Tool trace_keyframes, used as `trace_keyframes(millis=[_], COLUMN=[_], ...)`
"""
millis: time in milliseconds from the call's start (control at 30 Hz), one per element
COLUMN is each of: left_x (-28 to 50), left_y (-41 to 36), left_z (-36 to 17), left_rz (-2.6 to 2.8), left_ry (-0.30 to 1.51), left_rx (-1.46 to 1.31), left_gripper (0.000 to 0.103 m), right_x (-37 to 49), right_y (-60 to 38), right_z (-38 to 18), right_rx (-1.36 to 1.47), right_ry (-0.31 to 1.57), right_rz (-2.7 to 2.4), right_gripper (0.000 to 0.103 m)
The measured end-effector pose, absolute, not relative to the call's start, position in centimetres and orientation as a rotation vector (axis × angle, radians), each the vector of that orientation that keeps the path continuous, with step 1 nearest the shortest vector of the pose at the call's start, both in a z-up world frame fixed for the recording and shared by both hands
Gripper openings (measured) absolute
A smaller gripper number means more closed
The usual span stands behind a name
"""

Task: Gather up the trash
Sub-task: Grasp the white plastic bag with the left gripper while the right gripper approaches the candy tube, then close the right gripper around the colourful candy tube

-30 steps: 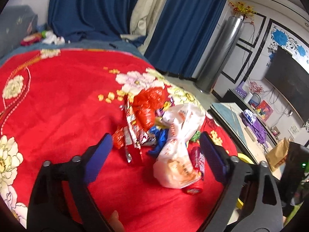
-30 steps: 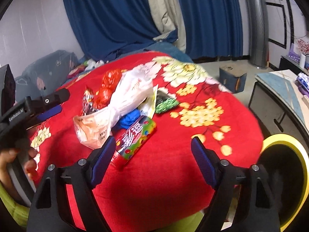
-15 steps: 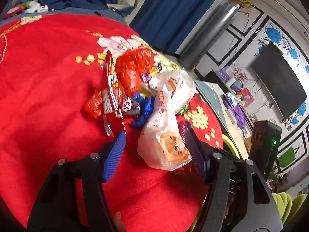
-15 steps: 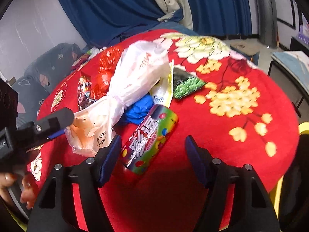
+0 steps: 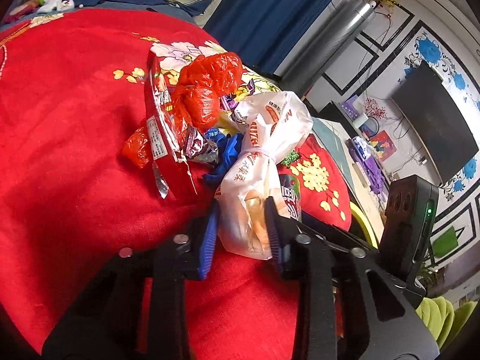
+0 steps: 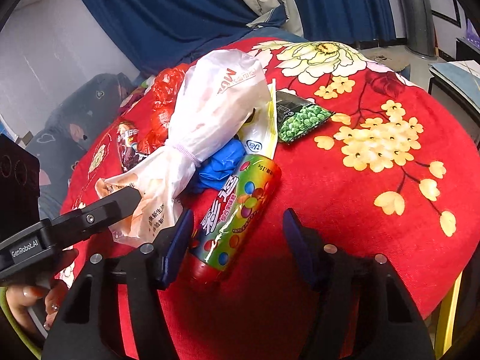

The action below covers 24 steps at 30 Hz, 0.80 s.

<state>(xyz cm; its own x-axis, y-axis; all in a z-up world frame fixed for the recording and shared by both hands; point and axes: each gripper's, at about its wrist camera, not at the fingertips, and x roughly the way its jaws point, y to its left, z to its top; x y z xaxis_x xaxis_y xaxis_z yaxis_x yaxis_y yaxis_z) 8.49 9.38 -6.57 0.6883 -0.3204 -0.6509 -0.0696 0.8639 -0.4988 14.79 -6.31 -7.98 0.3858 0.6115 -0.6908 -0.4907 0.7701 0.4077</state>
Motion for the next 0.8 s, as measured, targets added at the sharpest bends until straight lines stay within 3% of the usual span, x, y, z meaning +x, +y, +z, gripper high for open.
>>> trace_keyframes(millis=[133, 800], left_x=[8.5, 7.6], left_y=[9.0, 7.6], left_z=[-6.3, -3.0], left_rz=[-0.159, -0.194], left_ry=[0.809, 0.716], left_rx=[-0.516, -0.442], left_gripper=[0.014, 0.011], right_x=[14.9, 12.5], right_y=[-6.7, -11.1], right_z=[-8.0, -6.4], right_rx=[0.165, 0.18], right_ry=[0.942, 0.868], right_rz=[0.726, 0.696], right_gripper=[0.043, 0.033])
